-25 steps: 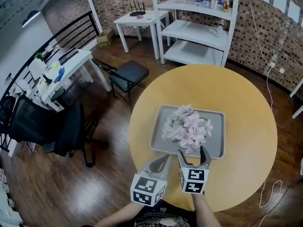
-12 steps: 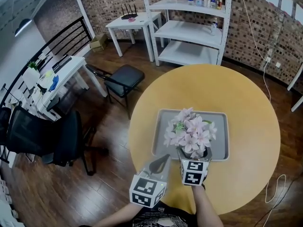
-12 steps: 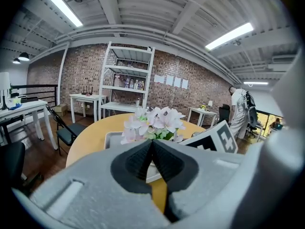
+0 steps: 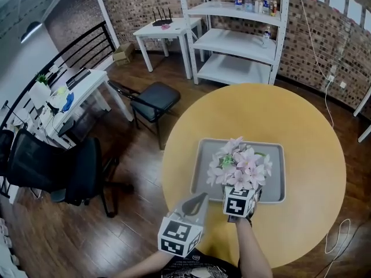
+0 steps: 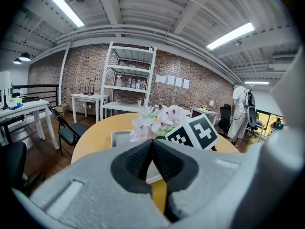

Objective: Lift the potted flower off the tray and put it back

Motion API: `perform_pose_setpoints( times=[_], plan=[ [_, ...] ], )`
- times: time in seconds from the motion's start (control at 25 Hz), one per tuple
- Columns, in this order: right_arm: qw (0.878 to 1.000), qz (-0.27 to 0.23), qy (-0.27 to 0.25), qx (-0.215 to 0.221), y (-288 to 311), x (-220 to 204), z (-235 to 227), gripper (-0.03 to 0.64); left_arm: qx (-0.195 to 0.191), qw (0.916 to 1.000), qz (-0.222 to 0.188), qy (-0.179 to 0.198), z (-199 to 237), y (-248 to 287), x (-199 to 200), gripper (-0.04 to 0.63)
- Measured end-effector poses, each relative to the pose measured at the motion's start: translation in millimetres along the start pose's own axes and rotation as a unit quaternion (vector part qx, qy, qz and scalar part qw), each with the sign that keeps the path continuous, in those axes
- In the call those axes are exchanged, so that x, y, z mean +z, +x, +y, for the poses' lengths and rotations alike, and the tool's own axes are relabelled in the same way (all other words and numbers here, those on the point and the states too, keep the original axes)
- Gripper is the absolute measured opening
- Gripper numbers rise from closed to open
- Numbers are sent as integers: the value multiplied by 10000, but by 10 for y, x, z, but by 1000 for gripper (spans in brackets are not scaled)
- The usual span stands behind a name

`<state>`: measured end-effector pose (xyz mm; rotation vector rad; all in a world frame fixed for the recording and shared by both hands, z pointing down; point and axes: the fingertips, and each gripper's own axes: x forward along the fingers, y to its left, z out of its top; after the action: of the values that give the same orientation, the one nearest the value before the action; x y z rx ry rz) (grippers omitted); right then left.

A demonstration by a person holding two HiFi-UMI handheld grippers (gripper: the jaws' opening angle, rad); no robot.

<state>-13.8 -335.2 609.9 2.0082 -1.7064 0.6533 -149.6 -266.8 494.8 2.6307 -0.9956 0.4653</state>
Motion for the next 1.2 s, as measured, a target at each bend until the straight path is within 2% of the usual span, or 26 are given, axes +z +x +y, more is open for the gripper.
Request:
perform_pose_setpoints(
  times=[0.08, 0.32, 0.52, 0.8, 1.2],
  plan=[
    [9999, -33, -105, -114, 10, 27, -42, 502, 13, 10000, -6, -21, 30, 4, -12, 3],
    [9997, -139, -193, -66, 14, 66, -67, 508, -6, 9999, -38, -95, 3, 58, -3, 3],
    [9995, -298, -15, 54, -67, 75, -31, 506, 68, 9998, -155, -88, 99, 4, 44, 3],
    [9985, -493, -215, 114, -556, 245, -77, 508, 125, 9996, -207, -161, 69, -6, 37, 3],
    [9966, -801, -190, -41, -1483, 326, -583, 508, -52, 9995, -319, -63, -410, 146, 81, 3]
  ],
)
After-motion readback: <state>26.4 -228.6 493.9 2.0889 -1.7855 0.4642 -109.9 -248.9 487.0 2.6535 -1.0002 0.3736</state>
